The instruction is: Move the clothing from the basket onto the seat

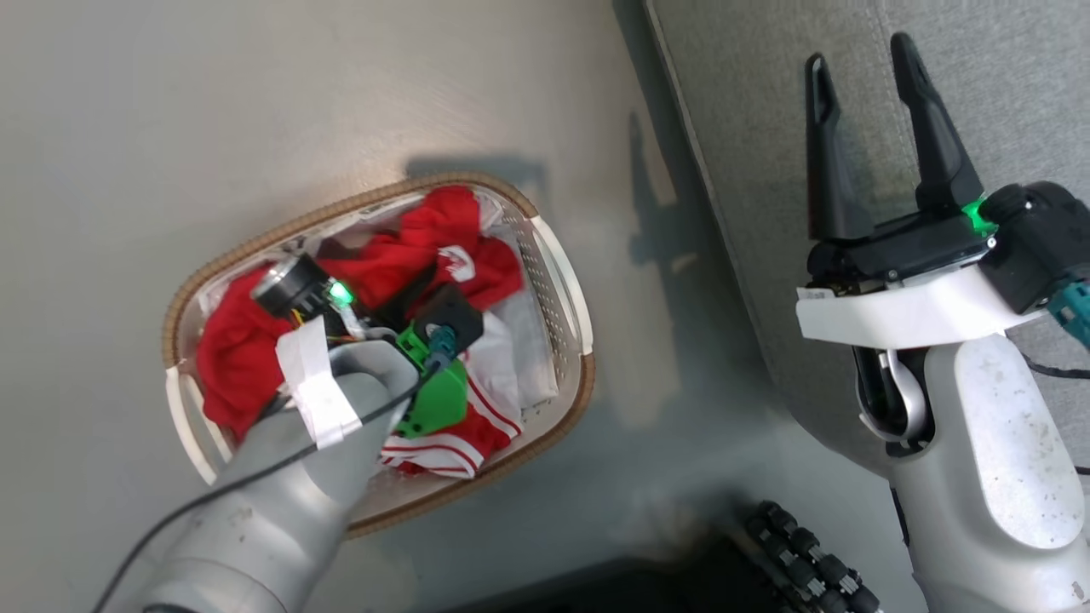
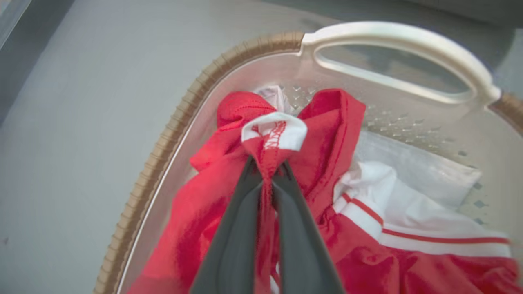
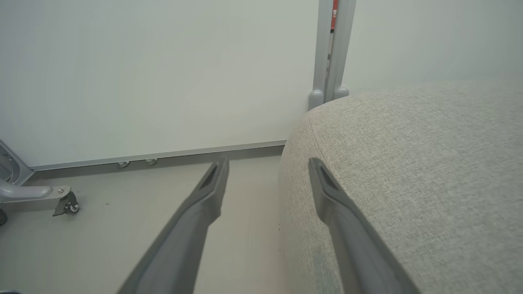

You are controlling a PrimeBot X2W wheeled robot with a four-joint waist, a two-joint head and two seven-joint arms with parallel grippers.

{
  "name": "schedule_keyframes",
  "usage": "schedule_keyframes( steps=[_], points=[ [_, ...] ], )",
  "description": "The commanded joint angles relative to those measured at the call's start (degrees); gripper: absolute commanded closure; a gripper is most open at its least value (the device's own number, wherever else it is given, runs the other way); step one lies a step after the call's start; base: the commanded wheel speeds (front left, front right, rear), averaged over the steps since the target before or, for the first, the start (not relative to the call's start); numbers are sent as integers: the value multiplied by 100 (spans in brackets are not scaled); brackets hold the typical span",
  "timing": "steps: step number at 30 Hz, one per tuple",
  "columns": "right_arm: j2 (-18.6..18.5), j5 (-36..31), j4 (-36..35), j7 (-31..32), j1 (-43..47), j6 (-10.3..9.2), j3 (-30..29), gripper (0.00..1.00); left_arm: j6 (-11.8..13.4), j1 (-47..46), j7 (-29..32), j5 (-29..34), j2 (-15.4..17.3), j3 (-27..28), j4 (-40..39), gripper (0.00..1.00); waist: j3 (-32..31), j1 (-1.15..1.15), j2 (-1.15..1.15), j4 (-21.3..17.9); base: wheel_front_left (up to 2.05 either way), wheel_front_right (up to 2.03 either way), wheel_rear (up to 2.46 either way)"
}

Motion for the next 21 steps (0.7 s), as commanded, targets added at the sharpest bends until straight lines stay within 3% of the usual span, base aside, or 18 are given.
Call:
schedule_keyframes(
  steps=[1,13,21],
  points=[
    [-18,-59,51,-27,128,-6,-2,0,30,242,-29,-118,31,49,-244,100,-374,0,0,192,0,0,0],
    [-21,-351,505,-27,836,-6,7,0,128,1541,-28,-843,630,339,-2486,100,-1947,0,0,640,0,0,0],
    [-21,-403,752,-28,1397,-6,108,0,118,1943,-29,-1013,1130,594,-3734,100,-2997,0,0,812,0,0,0]
  ],
)
